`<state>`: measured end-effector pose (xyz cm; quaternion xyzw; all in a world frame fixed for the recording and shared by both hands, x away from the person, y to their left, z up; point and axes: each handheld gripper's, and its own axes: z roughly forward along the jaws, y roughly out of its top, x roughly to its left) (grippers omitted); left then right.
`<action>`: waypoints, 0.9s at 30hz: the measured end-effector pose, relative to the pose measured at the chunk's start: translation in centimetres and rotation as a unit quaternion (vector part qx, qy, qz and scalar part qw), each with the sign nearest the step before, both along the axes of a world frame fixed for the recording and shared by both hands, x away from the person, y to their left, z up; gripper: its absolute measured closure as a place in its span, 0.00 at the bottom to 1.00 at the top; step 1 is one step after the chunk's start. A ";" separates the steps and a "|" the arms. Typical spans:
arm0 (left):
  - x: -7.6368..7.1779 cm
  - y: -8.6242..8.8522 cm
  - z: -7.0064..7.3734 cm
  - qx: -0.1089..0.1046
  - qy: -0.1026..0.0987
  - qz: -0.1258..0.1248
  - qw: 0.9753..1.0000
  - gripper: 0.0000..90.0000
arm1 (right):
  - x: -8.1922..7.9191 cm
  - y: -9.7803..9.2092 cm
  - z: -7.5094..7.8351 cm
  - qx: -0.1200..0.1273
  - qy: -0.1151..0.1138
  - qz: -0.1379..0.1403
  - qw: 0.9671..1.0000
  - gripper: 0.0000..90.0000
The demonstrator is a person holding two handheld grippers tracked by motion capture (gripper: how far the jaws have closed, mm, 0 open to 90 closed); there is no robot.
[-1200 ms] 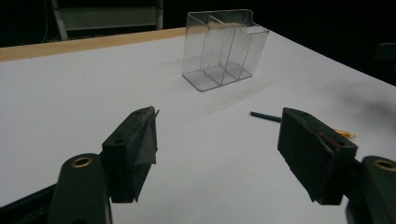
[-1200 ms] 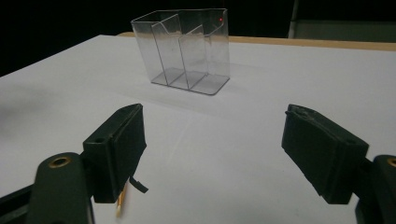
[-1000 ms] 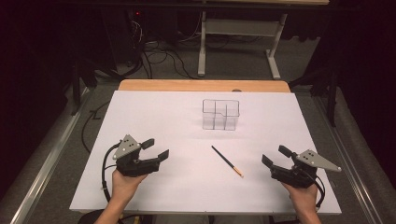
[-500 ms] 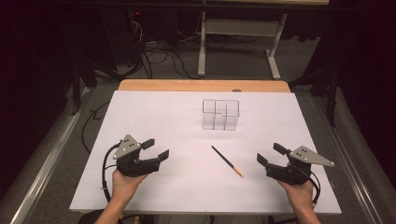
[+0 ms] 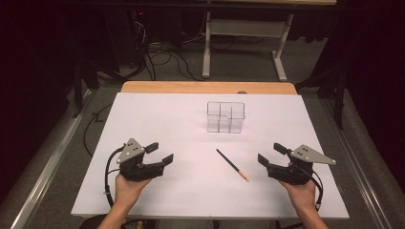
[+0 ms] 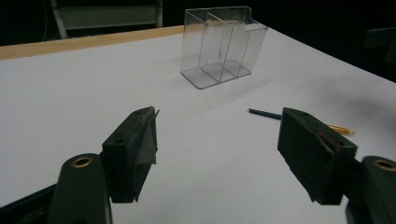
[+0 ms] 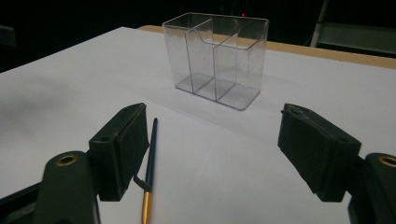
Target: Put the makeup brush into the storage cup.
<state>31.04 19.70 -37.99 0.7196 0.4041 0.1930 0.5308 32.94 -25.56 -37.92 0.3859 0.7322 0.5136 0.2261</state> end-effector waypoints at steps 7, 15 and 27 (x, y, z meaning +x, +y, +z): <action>0.0 0.0 0.0 0.002 0.000 -0.001 1.000 0.32 | 0.4 0.7 0.1 -0.002 0.000 0.006 1.000 0.29; 0.1 0.0 0.0 0.001 0.002 -0.002 1.000 0.32 | 0.9 2.0 0.3 -0.004 0.000 0.017 1.000 0.29; 0.0 -0.2 0.0 0.003 0.001 -0.004 1.000 0.32 | 1.6 3.6 0.3 -0.003 0.003 0.027 1.000 0.29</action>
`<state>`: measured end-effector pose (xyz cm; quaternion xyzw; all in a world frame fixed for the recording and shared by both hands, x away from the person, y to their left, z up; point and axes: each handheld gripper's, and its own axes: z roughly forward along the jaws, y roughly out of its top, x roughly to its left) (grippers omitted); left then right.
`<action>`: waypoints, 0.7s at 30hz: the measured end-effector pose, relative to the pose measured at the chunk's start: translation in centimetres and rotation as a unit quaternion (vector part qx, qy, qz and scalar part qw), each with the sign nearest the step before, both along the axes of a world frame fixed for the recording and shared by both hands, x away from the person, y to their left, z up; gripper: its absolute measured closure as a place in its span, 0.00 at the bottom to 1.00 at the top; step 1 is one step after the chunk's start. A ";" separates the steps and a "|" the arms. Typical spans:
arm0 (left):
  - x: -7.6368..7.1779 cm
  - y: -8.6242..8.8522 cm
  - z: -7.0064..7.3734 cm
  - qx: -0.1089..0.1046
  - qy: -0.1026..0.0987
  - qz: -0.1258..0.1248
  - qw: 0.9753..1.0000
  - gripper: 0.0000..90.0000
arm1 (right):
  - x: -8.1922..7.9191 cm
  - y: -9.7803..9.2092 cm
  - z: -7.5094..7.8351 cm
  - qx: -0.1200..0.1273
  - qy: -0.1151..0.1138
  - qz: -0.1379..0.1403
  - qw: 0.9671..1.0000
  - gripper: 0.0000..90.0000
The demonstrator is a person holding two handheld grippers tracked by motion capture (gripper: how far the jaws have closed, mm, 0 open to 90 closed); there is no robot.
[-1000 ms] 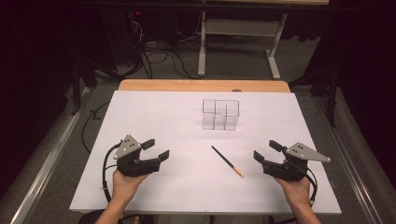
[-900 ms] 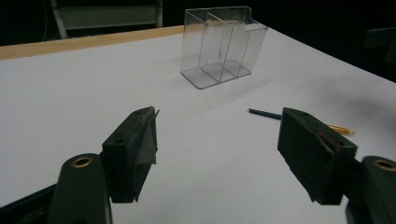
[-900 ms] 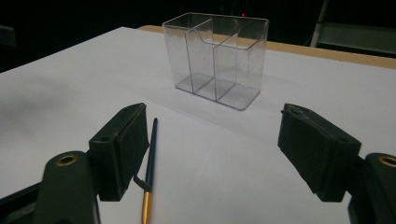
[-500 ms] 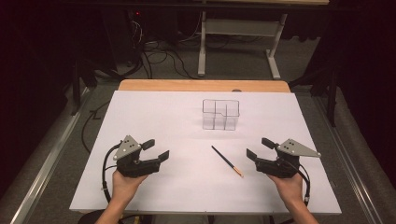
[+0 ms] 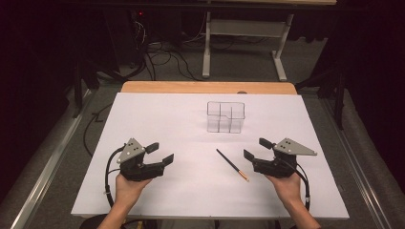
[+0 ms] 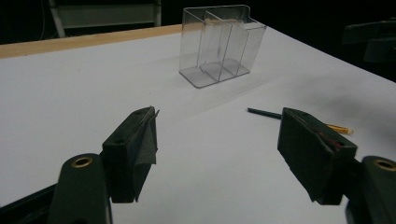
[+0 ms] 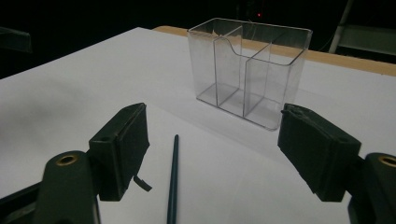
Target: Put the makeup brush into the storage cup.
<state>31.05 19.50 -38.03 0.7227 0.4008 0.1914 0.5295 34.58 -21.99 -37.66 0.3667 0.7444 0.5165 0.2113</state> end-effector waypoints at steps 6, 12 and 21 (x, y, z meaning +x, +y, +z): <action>0.0 0.2 -0.1 -0.001 0.003 0.002 1.000 0.32 | 0.4 0.8 0.0 0.004 0.000 0.003 1.000 0.30; 0.0 0.0 -0.1 0.002 0.002 0.000 1.000 0.32 | 0.8 1.8 -0.1 0.004 0.000 0.009 1.000 0.30; 0.1 0.0 -0.1 0.003 0.004 -0.001 1.000 0.32 | 1.4 3.2 -0.2 0.005 0.006 0.019 1.000 0.30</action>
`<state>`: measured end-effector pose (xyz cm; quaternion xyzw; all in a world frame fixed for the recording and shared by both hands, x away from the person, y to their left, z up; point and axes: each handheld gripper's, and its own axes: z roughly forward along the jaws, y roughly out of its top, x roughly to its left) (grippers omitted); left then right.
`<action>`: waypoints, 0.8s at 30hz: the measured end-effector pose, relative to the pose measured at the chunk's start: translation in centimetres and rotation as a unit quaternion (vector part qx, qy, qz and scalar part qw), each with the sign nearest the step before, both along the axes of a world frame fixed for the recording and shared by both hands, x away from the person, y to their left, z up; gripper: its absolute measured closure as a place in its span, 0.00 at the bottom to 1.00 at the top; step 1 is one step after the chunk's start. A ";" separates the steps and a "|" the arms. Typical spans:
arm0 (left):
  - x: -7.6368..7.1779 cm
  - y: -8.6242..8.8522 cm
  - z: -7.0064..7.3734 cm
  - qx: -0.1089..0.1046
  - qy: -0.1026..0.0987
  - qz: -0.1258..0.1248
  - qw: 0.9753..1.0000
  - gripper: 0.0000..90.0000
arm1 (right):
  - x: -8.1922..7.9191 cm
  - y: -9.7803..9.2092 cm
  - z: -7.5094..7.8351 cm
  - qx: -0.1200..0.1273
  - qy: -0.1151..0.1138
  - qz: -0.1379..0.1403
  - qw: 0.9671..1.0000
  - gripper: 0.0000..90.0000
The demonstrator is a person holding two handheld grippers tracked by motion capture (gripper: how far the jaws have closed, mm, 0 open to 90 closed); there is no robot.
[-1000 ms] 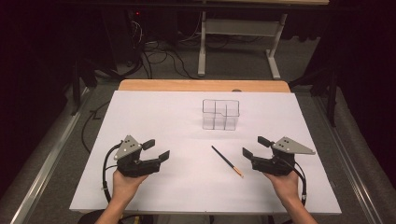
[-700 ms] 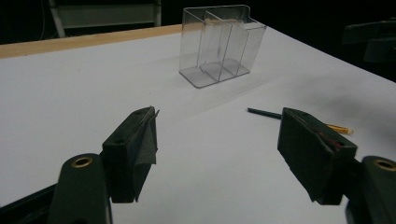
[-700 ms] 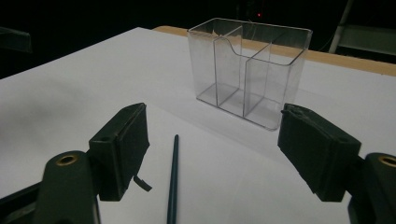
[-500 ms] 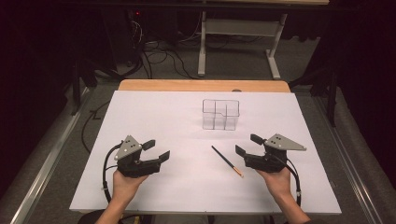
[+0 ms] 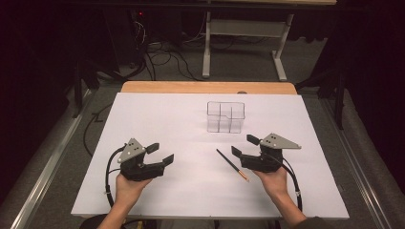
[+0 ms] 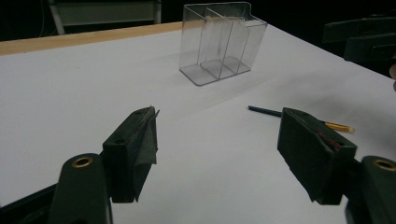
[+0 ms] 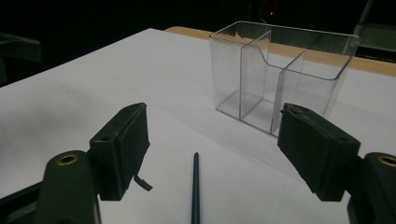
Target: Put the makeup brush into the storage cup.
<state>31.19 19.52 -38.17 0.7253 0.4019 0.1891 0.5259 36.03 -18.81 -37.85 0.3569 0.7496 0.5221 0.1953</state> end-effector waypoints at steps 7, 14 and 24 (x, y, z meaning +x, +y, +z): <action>-0.1 0.0 0.0 -0.001 0.000 0.001 1.000 0.32 | 0.4 1.3 -0.2 0.001 0.001 0.011 1.000 0.30; -0.1 -0.1 0.0 0.004 -0.001 -0.002 1.000 0.32 | 0.9 2.5 -0.2 -0.001 0.005 0.015 1.000 0.30; -0.1 -0.1 0.0 0.006 0.001 0.000 1.000 0.32 | 1.3 3.7 0.0 -0.017 0.014 0.016 1.000 0.31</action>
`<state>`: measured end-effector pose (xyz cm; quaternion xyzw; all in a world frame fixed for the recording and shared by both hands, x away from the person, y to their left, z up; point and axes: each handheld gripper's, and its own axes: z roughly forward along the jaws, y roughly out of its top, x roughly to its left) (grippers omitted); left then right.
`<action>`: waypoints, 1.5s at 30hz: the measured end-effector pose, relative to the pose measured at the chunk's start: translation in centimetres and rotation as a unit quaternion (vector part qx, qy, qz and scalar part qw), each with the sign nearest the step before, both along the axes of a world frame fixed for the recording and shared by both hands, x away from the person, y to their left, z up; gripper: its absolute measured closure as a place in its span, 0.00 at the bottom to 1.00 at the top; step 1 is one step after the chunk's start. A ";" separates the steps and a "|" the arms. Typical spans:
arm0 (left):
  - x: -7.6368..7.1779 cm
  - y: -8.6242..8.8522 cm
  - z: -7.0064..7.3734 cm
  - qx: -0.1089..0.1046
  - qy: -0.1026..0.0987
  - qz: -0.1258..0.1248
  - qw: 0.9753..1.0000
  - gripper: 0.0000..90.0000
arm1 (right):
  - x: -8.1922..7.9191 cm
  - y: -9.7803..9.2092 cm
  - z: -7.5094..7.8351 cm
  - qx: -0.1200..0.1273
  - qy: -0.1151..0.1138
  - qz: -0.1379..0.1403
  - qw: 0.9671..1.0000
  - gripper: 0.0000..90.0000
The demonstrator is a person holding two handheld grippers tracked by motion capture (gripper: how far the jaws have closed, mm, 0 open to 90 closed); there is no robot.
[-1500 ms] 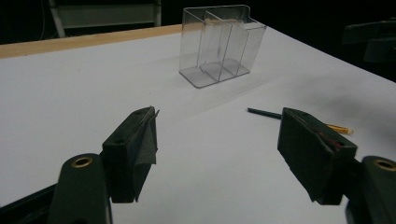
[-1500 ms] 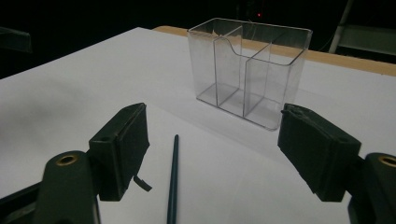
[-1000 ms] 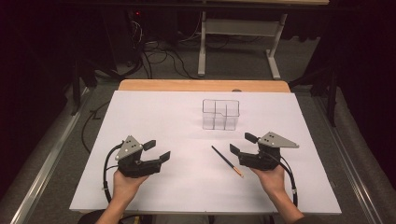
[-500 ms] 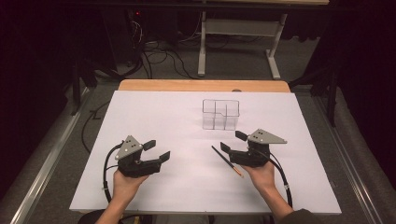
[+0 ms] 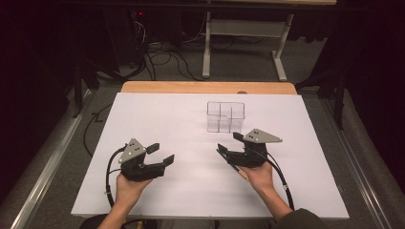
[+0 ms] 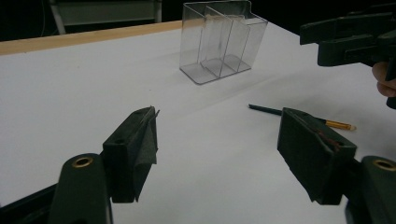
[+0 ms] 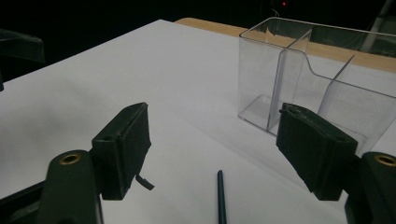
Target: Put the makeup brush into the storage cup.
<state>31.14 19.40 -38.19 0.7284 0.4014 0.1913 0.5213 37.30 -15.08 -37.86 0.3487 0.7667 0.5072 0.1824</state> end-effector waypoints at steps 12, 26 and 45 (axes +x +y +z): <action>0.0 -0.1 0.0 0.000 0.002 0.000 1.000 0.32 | 0.2 0.2 0.5 -0.035 0.020 -0.005 0.999 0.34; 0.1 0.0 -0.1 0.005 0.004 0.000 1.000 0.32 | 0.5 0.2 0.8 -0.085 0.066 -0.006 0.994 0.34; 0.1 -0.1 -0.1 0.008 0.007 0.000 1.000 0.33 | 1.5 0.7 1.3 -0.155 0.168 0.004 0.974 0.35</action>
